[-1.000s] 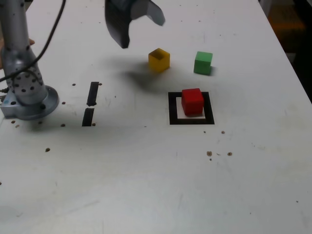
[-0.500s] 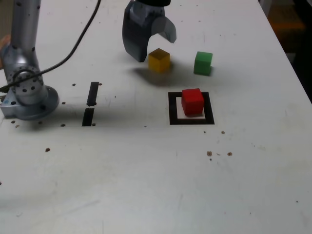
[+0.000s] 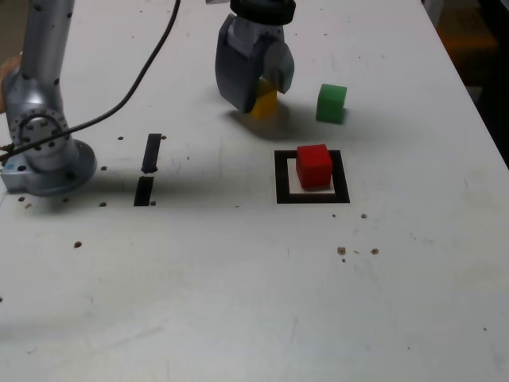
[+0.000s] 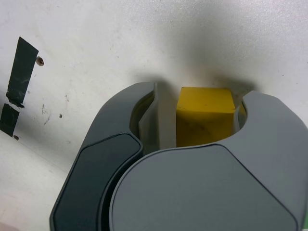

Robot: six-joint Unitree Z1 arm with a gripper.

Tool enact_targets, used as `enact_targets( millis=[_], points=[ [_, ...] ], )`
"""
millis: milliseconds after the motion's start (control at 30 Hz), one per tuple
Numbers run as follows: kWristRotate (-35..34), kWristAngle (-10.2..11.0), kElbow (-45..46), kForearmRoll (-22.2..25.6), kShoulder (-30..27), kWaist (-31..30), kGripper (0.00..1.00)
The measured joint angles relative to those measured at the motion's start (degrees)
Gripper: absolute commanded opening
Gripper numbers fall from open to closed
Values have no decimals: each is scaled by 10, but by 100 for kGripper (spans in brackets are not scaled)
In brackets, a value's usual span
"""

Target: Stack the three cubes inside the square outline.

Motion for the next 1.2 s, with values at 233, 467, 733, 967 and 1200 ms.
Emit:
enact_targets(
  millis=[233,467,733,967,1200],
  points=[
    [6,1,-1,3,0,0,42],
    [45,-1,-6,5,-1,-1,30],
    [79,-3,-55,56,-48,-37,28],
    [81,1,-182,166,-68,-158,28],
    [38,-7,-230,172,-32,-253,28]
  ],
)
